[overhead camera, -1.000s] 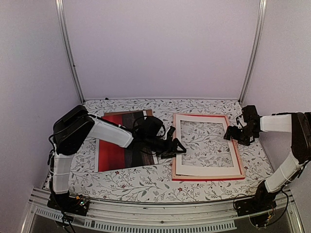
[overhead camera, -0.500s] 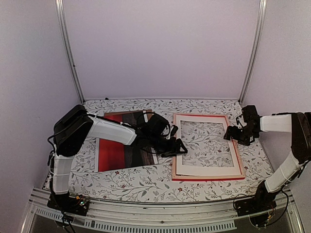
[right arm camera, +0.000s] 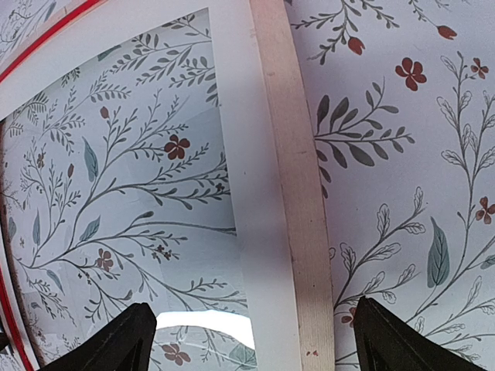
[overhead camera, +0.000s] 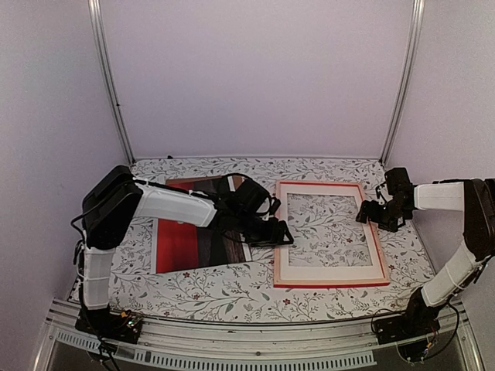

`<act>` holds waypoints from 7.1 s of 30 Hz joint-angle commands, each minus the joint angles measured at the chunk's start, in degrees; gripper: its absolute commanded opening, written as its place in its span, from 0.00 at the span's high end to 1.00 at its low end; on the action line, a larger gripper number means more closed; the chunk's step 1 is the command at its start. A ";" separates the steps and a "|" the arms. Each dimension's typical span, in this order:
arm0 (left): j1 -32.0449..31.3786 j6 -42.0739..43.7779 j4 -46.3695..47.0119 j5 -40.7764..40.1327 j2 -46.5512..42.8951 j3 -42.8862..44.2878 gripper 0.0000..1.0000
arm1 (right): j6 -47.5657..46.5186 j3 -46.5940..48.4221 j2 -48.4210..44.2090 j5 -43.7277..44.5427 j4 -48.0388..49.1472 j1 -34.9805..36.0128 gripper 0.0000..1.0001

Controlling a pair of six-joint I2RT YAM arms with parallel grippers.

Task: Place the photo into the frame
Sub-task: Place the mat board on the glass panel, then pick up the photo from the backboard, then turn over the photo.

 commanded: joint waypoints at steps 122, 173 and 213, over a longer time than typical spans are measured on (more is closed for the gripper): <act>59.33 8.38 13.63 12.33 -32.44 -51.96 0.22 | 7.00 56.20 49.38 -1.86 5.37 49.43 0.09; 57.41 8.19 10.60 18.76 -37.38 -46.99 0.78 | 5.56 56.14 49.14 -0.03 3.42 49.41 0.10; 31.36 18.78 -32.77 -23.98 -53.91 -5.64 1.00 | -0.86 54.03 22.26 4.66 -2.53 50.22 0.01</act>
